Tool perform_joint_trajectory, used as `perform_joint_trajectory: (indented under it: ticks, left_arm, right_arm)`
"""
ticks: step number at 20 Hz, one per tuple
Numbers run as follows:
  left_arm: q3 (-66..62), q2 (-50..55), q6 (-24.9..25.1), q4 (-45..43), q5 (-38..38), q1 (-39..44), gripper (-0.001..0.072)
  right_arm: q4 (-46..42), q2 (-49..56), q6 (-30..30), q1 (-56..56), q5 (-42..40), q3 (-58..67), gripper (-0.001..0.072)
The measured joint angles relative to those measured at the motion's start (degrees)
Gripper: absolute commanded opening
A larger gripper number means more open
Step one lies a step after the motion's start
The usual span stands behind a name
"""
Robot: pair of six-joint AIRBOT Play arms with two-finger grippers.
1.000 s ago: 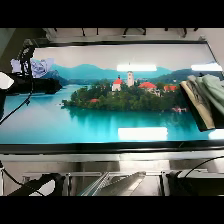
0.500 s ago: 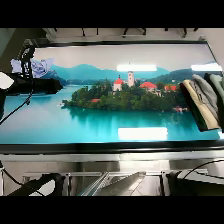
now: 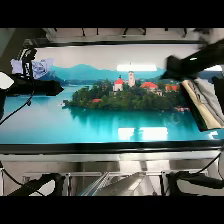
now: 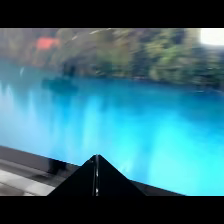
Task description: Fold the shirts.
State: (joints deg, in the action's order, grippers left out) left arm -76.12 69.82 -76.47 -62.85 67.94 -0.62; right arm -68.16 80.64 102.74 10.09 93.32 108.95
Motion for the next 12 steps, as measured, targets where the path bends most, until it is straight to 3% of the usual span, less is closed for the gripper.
perform_joint_trajectory:
  ticks: [6,12]
  left_arm:
    - [0.00,-0.02,-1.53,0.00,5.49,3.96,0.0015]
    - [0.00,-0.02,-2.49,-0.09,7.61,7.21,0.0016]
  right_arm:
    - [-5.40,6.36,2.49,24.81,-15.93,-7.91,0.0020]
    - [-6.29,10.80,2.67,31.28,-20.33,-9.25,0.0020]
